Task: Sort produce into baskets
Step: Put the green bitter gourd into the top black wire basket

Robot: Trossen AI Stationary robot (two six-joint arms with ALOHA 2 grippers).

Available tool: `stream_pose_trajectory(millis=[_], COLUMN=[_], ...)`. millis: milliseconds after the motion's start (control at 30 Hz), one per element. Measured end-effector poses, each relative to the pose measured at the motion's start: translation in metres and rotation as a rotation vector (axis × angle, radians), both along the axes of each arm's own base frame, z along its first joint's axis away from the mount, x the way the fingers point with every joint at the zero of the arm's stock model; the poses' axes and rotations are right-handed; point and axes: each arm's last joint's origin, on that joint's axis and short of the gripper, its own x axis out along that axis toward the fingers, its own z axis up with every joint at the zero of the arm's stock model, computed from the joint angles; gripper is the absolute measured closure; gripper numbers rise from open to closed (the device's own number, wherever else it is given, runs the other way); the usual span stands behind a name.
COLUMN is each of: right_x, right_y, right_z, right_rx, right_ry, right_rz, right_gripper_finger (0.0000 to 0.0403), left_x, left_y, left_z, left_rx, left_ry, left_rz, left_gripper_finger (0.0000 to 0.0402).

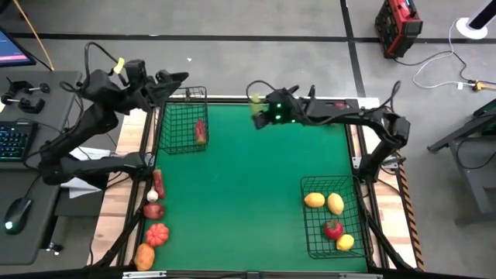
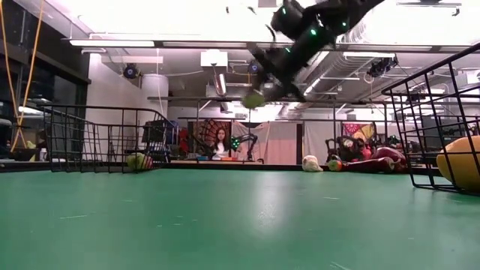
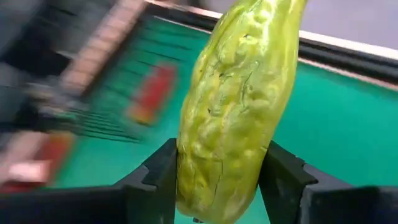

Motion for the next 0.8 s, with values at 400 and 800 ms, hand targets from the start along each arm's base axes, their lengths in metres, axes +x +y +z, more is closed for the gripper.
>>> stream_pose_trajectory(millis=[400, 800], right_x=[0.105, 0.204], right_y=[0.061, 0.058], right_z=[0.021, 0.012], right_rx=[0.012, 0.010], right_ry=[-0.229, -0.350], right_rz=[0.157, 0.132], right_gripper_finger=[0.0249, 0.0221], left_x=[0.006, -0.002], left_y=[-0.004, -0.014], left_z=[-0.011, -0.010], left_rx=[0.066, 0.128], left_ry=[0.124, 0.140], left_rz=[-0.046, -0.218], left_gripper_finger=[0.0035, 0.0035])
